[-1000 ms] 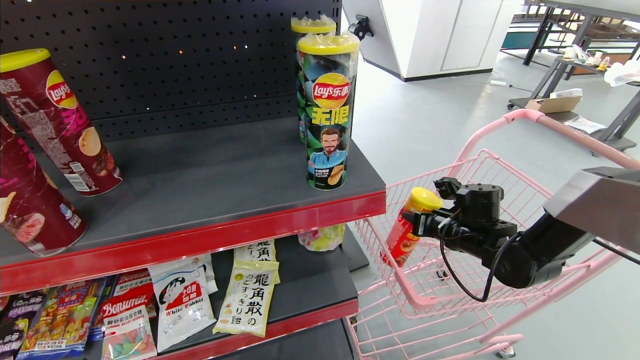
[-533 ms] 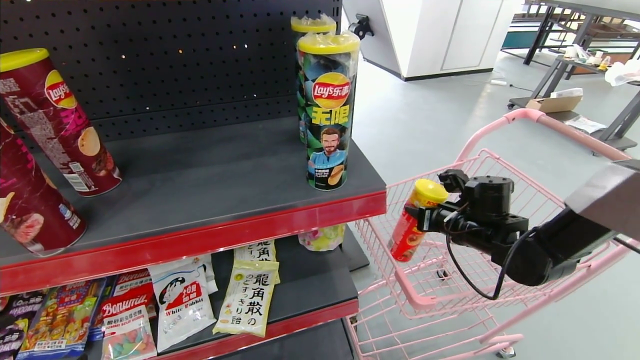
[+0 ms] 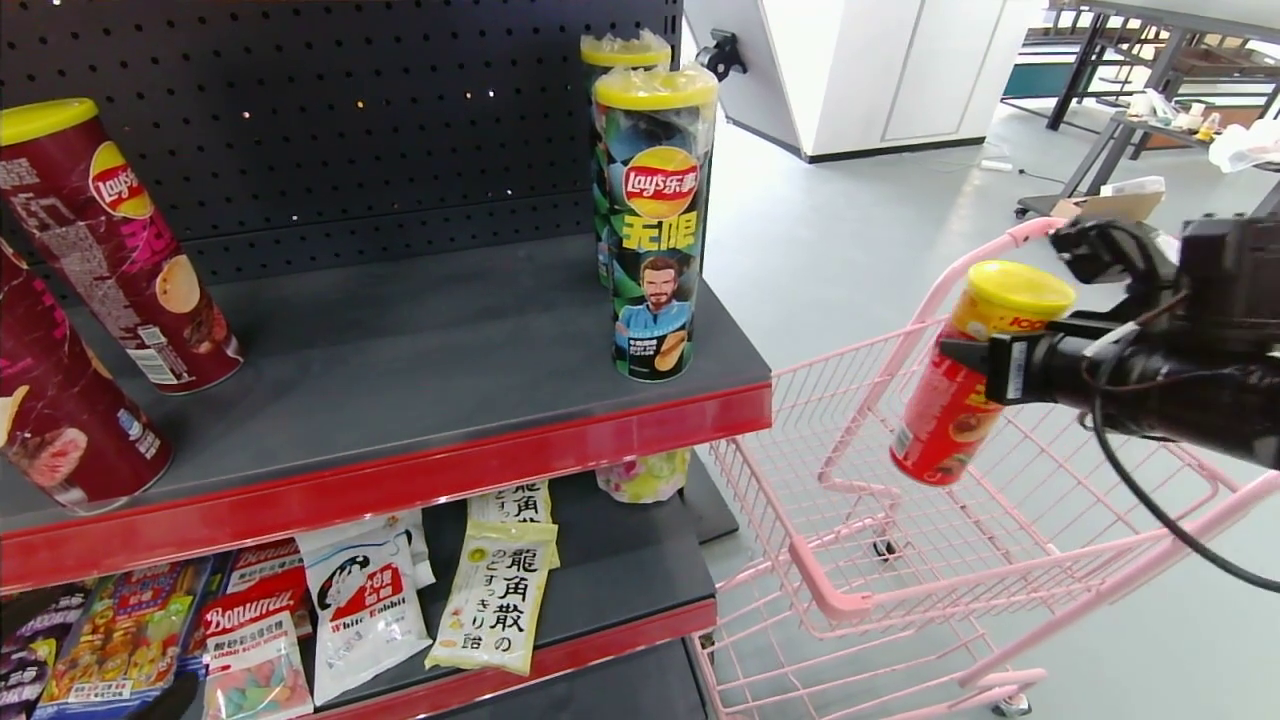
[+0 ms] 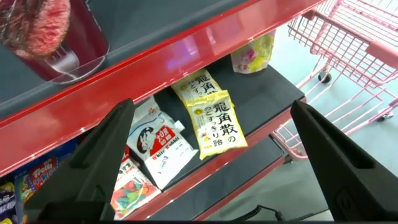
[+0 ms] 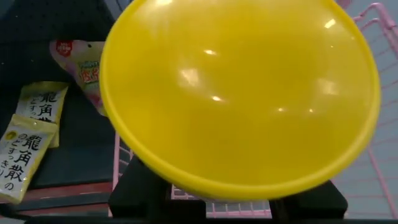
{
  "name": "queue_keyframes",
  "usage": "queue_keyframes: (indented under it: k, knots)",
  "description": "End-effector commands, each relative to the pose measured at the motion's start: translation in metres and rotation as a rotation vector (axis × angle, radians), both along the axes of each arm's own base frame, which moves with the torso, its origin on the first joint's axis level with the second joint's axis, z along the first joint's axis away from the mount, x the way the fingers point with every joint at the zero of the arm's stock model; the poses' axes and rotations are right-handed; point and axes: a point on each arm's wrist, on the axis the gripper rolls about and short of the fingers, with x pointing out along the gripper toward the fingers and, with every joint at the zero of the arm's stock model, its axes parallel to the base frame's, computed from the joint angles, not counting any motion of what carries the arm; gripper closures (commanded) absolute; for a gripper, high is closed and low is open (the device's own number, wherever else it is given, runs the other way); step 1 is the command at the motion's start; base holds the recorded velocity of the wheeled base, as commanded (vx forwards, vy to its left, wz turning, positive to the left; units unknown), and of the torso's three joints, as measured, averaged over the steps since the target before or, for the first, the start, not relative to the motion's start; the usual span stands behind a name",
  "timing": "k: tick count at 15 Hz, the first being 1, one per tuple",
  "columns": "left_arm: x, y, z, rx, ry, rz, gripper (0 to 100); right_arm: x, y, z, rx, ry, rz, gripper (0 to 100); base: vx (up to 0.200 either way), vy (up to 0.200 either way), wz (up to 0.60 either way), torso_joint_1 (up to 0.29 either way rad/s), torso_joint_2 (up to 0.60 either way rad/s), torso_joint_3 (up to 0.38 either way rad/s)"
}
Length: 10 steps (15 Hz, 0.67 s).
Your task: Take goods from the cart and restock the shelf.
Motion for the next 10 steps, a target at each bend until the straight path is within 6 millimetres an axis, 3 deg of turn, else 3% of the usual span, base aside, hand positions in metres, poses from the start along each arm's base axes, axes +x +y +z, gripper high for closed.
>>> queue_keyframes:
  k: [1, 5, 10]
  knots:
    - [0.003, -0.001, 0.004, 0.002, 0.005, -0.001, 0, -0.081, -0.006, 0.039, 0.003, -0.068, 0.023, 100, 0.0, 0.0, 0.0, 0.0, 0.0, 0.0]
    - [0.016, -0.005, 0.014, 0.095, 0.008, -0.011, 0, -0.134, -0.015, 0.026, -0.026, -0.058, 0.023, 100, 0.0, 0.0, 0.0, 0.0, 0.0, 0.0]
    - [0.02, -0.006, 0.019, 0.13, 0.001, -0.016, 0, -0.15, -0.02, 0.017, -0.072, -0.054, 0.034, 100, 0.0, 0.0, 0.0, 0.0, 0.0, 0.0]
